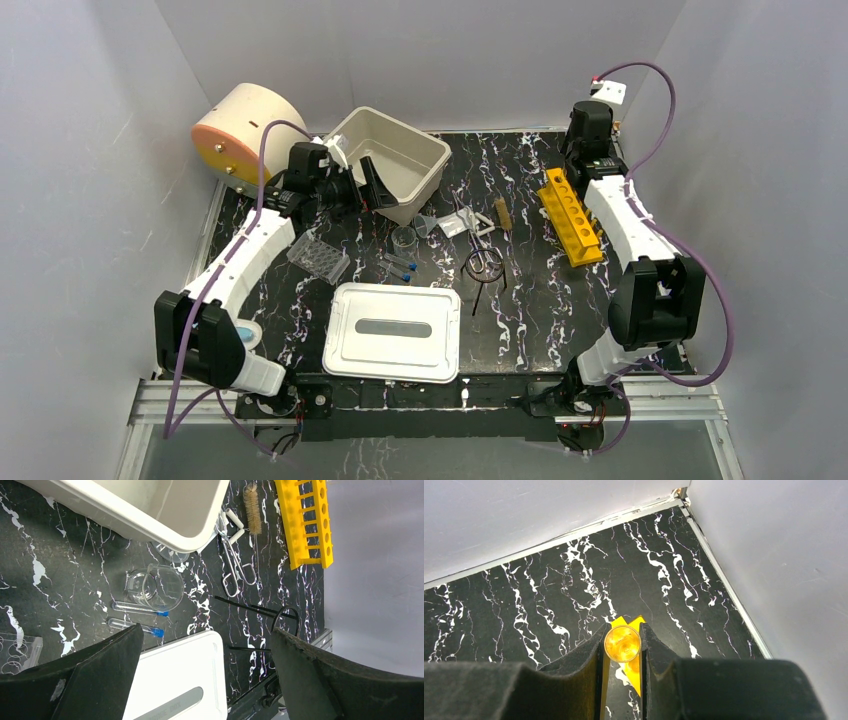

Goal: Organize the chemistry lab equipment

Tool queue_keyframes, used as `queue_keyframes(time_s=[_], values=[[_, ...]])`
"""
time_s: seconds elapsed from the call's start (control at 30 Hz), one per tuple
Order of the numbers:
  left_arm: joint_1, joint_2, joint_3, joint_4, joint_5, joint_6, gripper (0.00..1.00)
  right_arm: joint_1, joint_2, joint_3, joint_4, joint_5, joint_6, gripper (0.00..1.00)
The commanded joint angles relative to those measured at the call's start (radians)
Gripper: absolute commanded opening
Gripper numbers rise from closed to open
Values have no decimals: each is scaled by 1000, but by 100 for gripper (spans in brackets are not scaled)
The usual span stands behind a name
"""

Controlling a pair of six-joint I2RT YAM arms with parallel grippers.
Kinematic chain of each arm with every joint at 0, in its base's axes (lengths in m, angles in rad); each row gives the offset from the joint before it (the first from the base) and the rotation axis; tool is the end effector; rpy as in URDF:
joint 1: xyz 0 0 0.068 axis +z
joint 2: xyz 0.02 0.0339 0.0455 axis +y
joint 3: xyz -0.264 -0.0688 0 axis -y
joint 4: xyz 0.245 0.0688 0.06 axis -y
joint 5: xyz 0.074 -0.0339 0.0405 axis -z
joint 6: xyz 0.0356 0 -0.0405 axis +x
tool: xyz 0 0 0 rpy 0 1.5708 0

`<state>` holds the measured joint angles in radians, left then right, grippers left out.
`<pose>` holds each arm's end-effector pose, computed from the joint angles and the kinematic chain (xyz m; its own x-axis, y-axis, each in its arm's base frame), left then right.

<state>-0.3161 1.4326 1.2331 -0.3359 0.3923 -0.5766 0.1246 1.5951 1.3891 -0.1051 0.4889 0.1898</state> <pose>0.3071 -0.1148 0.3307 -0.7335 -0.2901 -0.6147 0.2384 0.7370 -0.6324 0.3780 0.0305 0.3538 -0.2353 0.1384 -0.9620 0.3852 0.9220 0.0384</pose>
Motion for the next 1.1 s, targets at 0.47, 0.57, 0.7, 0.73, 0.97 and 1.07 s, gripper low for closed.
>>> queue_keyframes(time_s=[0.47,0.57,0.7,0.73,0.97,1.07], values=[[18,10,21,3,39,18,98,-13,60,-24,88,5,44,26],[19,13,24,3,37,17,98,-13,75,-21,90,-1,45,26],[20,12,21,3,38,14,98,-15,92,-40,96,-2,46,26],[21,12,20,3,38,14,98,-16,100,-45,96,-4,46,26],[25,10,20,-6,35,14,98,-20,143,-44,132,-21,45,27],[25,4,18,-9,32,15,98,-24,151,-44,134,-26,42,27]])
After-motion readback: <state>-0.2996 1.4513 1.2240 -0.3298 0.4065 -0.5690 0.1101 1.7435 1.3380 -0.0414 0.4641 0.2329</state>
